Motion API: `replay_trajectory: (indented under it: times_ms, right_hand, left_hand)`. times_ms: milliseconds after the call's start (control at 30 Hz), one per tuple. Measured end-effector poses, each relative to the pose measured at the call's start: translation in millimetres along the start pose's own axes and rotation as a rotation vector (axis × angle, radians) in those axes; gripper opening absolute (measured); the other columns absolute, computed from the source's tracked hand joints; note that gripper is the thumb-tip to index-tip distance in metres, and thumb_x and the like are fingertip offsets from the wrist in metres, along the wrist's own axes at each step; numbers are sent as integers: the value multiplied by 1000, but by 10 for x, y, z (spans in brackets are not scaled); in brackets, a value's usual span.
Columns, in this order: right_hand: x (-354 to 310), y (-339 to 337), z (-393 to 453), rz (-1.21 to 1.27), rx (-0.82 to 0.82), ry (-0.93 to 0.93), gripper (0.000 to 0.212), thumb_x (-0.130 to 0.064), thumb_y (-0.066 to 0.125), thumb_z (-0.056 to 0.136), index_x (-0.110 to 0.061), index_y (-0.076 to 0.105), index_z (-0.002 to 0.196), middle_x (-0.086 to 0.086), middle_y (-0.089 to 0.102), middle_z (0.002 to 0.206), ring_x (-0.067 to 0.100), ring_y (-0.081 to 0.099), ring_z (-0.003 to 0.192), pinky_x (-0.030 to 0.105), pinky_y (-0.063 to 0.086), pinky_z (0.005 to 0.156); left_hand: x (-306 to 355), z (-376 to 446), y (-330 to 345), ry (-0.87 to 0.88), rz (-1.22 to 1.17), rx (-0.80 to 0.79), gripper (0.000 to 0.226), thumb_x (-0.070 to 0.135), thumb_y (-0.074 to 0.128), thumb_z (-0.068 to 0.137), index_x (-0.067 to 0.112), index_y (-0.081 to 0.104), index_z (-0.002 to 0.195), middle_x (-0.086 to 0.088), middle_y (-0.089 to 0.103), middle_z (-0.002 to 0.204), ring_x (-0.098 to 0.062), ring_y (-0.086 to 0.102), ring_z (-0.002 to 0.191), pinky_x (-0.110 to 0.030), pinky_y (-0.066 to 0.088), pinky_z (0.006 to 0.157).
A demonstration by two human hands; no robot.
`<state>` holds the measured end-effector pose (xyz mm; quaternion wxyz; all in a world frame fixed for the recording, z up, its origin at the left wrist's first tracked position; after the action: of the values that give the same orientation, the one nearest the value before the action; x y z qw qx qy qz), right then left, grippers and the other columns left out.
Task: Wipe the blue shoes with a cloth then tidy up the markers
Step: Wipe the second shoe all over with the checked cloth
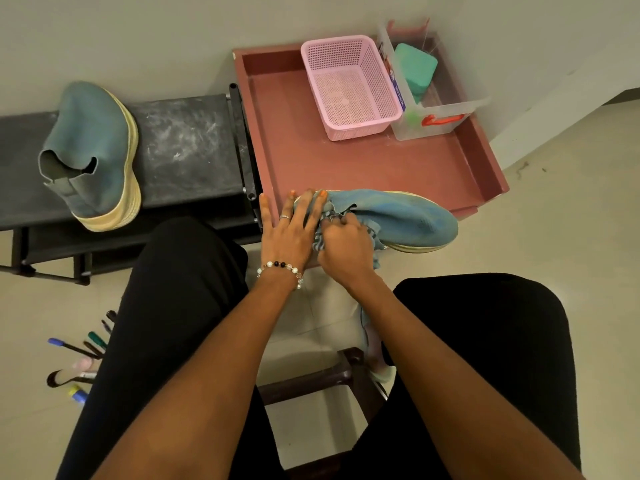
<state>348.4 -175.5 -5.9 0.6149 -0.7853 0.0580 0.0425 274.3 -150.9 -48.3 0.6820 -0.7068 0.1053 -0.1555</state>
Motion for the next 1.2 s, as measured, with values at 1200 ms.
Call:
replay_trajectory:
  times_ms: [1200]
  right_hand:
    - [881, -33, -231, 617, 405, 49, 48, -4, 55, 62, 0, 64, 109, 16, 61, 109, 35, 56, 102, 42, 46, 91]
  left_hand:
    - [557, -331, 51, 217, 87, -7, 55, 1, 19, 89, -6, 28, 143, -24, 32, 149, -34, 28, 141, -44, 29, 114]
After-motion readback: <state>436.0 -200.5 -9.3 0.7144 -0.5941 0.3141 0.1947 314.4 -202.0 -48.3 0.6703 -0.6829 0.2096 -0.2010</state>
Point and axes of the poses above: each hand's wrist, its own z-axis towards the middle knuckle, its own y-axis out of the palm, x = y × z, the point moved 7 cm from there along z, towards the middle knuckle
